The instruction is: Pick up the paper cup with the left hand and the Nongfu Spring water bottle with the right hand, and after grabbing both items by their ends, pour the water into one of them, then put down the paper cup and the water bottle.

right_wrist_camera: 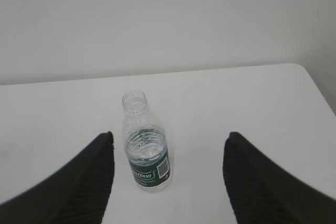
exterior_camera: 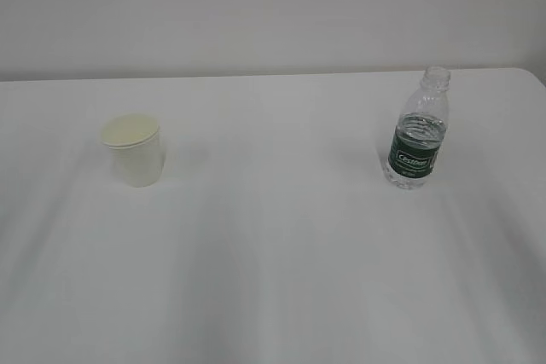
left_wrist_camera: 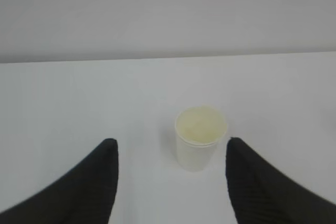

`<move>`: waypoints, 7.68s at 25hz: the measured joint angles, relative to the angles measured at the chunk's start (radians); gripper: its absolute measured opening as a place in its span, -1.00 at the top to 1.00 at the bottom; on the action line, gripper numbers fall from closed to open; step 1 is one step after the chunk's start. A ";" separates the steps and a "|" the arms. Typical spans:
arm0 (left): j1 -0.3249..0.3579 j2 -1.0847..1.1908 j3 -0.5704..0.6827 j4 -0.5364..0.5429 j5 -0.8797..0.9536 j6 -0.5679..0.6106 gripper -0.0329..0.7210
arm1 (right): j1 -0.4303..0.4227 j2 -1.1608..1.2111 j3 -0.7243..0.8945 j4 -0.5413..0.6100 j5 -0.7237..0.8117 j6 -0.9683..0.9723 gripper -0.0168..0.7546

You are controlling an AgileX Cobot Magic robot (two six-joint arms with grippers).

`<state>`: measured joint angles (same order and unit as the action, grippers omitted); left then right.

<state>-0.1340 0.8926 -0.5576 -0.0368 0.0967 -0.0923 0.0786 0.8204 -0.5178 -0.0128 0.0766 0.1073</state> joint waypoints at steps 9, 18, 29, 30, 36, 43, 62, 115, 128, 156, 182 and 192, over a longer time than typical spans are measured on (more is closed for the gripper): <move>0.000 0.194 0.000 -0.056 -0.202 0.000 -0.31 | 0.000 0.196 0.000 -0.030 -0.208 0.000 -0.34; -0.005 0.326 0.015 -0.064 -0.415 0.000 -0.31 | 0.000 0.333 0.088 -0.082 -0.522 0.007 -0.34; -0.107 0.427 0.189 -0.048 -0.856 0.000 -0.31 | 0.000 0.429 0.133 -0.220 -0.724 0.077 -0.34; -0.107 0.446 0.213 -0.048 -0.910 0.000 -0.31 | 0.000 0.444 0.133 -0.232 -0.741 0.082 -0.34; -0.107 0.606 0.336 -0.046 -1.206 0.000 -0.31 | 0.000 0.546 0.171 -0.258 -0.936 0.105 -0.34; -0.107 0.765 0.352 0.011 -1.234 -0.010 -0.31 | 0.000 0.759 0.244 -0.254 -1.192 0.111 -0.34; -0.107 0.821 0.352 0.037 -1.237 -0.010 -0.23 | 0.000 1.020 0.212 -0.133 -1.217 -0.011 -0.67; -0.107 0.955 0.335 0.037 -1.241 -0.010 -0.34 | 0.000 1.376 -0.216 -0.178 -1.219 0.010 -0.70; -0.107 0.955 0.335 0.048 -1.241 -0.010 -0.34 | 0.000 1.376 -0.216 -0.182 -1.219 0.010 -0.30; -0.107 0.955 0.335 0.050 -1.241 -0.010 -0.34 | 0.000 1.298 -0.169 -0.204 -1.195 -0.042 -0.03; -0.107 0.955 0.292 0.131 -1.241 -0.010 -0.30 | 0.000 1.010 0.077 -0.218 -1.192 -0.044 -0.03; -0.107 0.962 0.211 0.136 -1.241 -0.010 -0.86 | 0.000 1.006 0.116 -0.243 -1.192 -0.044 -0.02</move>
<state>-0.2406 1.8541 -0.3466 0.0996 -1.1441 -0.1024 0.0786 1.8263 -0.4023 -0.2557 -1.1159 0.0630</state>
